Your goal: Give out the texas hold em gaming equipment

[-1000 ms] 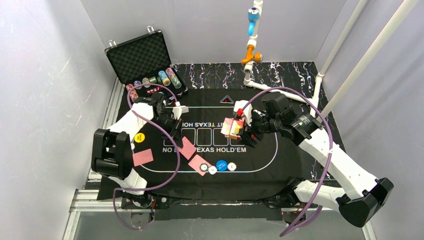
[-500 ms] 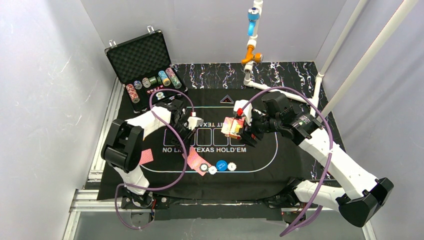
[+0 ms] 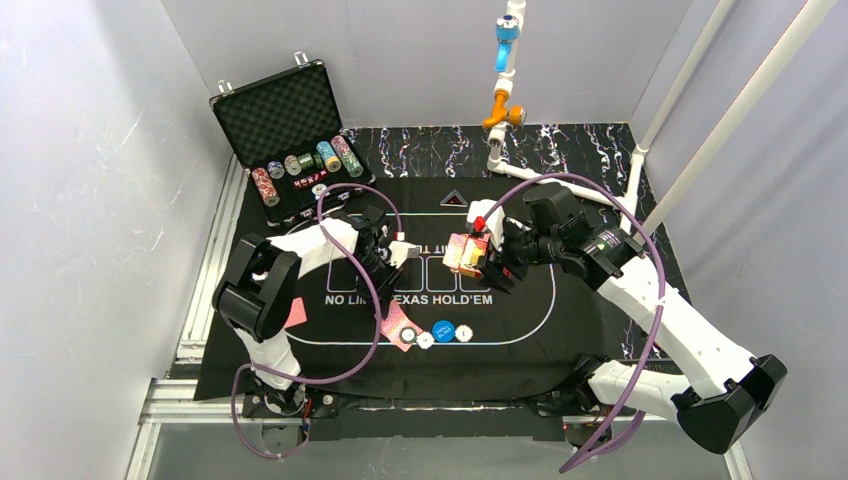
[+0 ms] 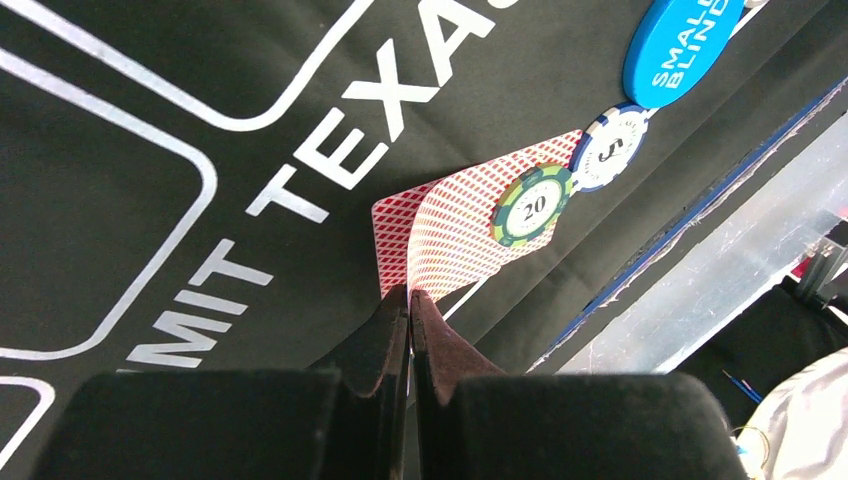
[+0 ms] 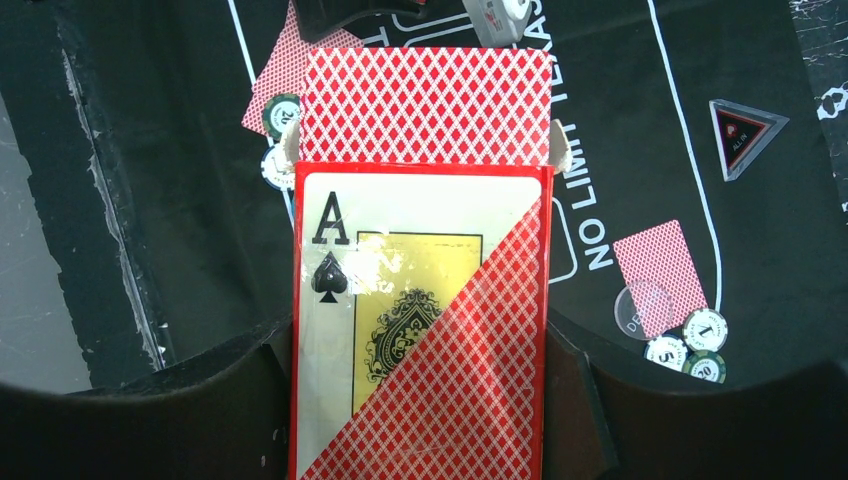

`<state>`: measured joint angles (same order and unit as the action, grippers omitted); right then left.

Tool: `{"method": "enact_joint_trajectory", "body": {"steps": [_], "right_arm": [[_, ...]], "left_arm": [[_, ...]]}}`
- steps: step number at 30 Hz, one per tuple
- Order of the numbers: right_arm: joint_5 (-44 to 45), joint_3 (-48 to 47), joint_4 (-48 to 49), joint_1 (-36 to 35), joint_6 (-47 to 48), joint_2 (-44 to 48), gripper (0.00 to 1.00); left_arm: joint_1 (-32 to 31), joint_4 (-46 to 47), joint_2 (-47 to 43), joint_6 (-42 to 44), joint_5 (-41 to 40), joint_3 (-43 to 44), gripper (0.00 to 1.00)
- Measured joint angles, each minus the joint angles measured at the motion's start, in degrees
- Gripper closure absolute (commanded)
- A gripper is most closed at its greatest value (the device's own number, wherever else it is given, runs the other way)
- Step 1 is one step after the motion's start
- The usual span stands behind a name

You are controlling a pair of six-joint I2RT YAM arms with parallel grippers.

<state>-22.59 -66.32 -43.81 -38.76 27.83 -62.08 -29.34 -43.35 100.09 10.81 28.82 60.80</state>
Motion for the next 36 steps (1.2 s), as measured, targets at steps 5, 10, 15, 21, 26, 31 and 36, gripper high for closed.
{"method": "enact_joint_trajectory", "body": {"steps": [5, 10, 15, 21, 26, 31, 36], "right_arm": [[0.0, 0.0, 0.0, 0.0, 0.3, -0.2, 0.99], [0.2, 0.0, 0.0, 0.0, 0.6, -0.2, 0.99], [0.2, 0.0, 0.0, 0.0, 0.9, -0.2, 0.99], [0.1, 0.0, 0.0, 0.0, 0.9, -0.2, 0.99], [0.1, -0.1, 0.0, 0.0, 0.9, -0.2, 0.99], [-0.3, -0.1, 0.2, 0.0, 0.9, -0.2, 0.99], [-1.2, -0.3, 0.8, -0.4, 0.9, -1.0, 0.99]], "left_arm": [[-1.6, 0.1, 0.2, -1.1, -0.6, 0.0, 0.97], [-2.5, -0.9, 1.2, -2.2, -1.0, 0.5, 0.71], [-2.4, -3.4, 2.0, -3.3, -1.8, 1.5, 0.46], [0.3, -6.5, 0.0, -4.8, -4.0, 4.0, 0.37], [8.7, -7.6, -7.0, -6.4, 3.2, 7.1, 0.28], [11.9, -1.5, -15.6, -12.6, 15.8, 14.3, 0.08], [8.2, 8.1, -18.4, -23.5, 25.3, 19.4, 0.06]]}}
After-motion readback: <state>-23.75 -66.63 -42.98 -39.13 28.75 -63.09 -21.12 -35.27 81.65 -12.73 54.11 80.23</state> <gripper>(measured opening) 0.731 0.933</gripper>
